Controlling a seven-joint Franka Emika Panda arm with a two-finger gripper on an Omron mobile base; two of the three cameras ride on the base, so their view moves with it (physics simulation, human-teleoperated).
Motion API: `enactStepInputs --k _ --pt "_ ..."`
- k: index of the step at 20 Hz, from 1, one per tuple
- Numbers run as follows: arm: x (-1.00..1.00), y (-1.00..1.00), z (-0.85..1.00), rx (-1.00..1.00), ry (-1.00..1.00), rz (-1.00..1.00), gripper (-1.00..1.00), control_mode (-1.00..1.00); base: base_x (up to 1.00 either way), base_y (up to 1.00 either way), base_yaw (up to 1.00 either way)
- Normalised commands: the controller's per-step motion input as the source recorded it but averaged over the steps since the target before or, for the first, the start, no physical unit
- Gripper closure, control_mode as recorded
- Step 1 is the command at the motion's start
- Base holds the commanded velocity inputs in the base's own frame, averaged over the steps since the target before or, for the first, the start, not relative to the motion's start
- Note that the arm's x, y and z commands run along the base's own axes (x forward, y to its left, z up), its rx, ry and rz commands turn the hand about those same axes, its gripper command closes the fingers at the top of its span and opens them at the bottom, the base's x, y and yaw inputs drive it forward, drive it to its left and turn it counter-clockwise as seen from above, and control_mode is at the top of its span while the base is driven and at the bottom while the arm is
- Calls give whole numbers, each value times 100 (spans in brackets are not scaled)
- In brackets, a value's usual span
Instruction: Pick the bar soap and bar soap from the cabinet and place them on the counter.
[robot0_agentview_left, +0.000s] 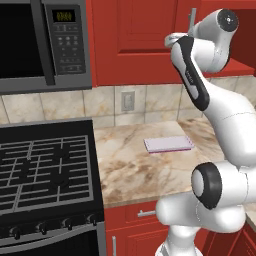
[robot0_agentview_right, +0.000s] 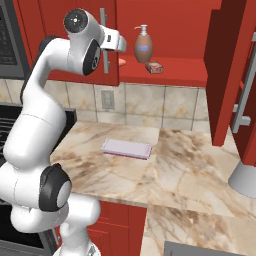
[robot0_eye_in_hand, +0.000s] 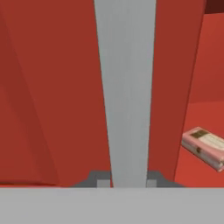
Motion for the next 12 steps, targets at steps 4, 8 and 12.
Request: enactStepInputs --k 4,8,12 --pt "-17 37 -49 0 0 0 100 -100 0 0 0" --pt "-25 52 -49 0 0 0 100 -100 0 0 0" --pt "-28 56 -48 0 0 0 100 -100 0 0 0"
